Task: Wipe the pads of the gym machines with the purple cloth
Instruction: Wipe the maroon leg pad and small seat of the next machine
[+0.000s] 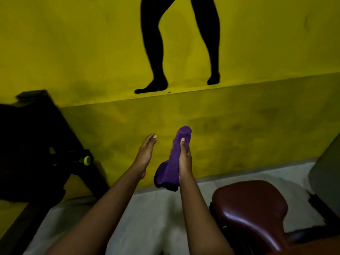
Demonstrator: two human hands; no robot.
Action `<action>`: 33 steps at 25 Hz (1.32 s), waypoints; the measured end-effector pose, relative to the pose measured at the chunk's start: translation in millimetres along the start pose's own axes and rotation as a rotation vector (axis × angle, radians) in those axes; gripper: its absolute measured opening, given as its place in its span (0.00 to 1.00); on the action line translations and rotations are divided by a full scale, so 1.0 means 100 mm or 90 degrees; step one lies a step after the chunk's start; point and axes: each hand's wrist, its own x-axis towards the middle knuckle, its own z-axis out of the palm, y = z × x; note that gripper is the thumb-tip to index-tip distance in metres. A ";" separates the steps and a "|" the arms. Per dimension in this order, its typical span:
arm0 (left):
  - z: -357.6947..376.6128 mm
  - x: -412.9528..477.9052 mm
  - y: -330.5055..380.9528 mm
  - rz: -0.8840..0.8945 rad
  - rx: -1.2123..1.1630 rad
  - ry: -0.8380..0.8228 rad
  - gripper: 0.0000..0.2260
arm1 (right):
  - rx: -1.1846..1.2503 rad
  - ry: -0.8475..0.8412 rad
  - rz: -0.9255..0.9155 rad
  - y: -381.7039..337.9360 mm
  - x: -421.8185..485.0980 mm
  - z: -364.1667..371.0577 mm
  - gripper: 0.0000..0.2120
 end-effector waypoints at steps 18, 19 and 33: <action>2.85 0.95 0.22 -0.031 -0.045 -0.789 0.18 | -0.067 0.739 -0.137 -1.36 0.05 -1.53 0.10; 2.89 0.74 0.25 -0.057 -0.058 -0.834 0.18 | -0.089 0.770 -0.133 -1.39 -0.19 -1.55 0.09; 2.55 -1.50 -0.25 -0.236 -0.011 -0.871 0.23 | -1.139 0.608 0.393 -1.33 -2.20 -1.90 0.28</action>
